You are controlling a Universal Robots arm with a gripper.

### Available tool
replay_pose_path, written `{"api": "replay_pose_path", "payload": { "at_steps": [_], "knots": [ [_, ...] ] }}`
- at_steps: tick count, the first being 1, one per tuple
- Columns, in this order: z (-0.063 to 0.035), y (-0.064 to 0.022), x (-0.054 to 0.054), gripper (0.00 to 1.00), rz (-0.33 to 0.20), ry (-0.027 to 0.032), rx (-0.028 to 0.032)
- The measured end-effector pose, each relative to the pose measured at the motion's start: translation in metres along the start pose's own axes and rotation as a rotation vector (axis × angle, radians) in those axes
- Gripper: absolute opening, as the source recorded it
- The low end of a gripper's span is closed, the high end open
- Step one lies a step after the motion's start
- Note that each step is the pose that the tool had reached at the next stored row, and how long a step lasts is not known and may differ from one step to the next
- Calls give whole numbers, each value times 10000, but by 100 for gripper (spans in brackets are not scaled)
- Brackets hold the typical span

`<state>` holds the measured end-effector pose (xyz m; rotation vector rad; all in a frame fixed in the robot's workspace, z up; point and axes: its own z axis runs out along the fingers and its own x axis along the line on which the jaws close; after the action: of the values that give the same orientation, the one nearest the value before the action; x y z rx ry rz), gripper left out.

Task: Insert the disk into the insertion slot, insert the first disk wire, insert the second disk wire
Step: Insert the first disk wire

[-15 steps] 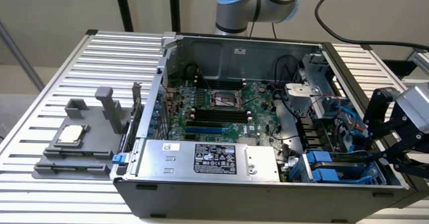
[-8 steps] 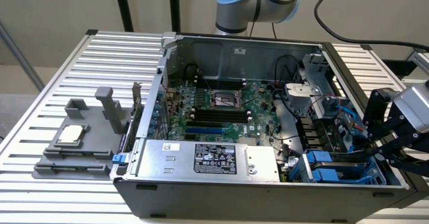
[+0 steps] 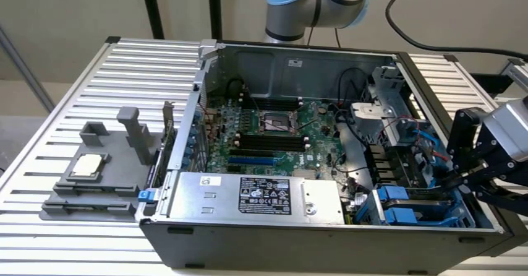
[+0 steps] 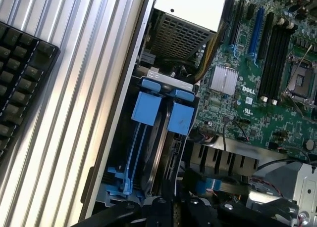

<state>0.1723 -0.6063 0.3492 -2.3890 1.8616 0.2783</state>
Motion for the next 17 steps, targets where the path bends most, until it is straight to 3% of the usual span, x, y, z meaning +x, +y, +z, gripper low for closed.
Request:
{"api": "replay_pose_path", "payload": {
  "at_steps": [5, 7, 11, 13, 15, 17],
  "knots": [
    [-48, 133, -47, 16, 2, 15, -7],
    [-44, 183, -61, 16, 10, 51, -38],
    [-41, 209, -67, 16, 66, 194, -236],
    [-40, 211, -67, 16, 172, 257, -307],
    [-40, 211, -67, 16, 383, 269, -318],
    [-39, 210, -67, 16, 653, 268, -280]
  ]
}}
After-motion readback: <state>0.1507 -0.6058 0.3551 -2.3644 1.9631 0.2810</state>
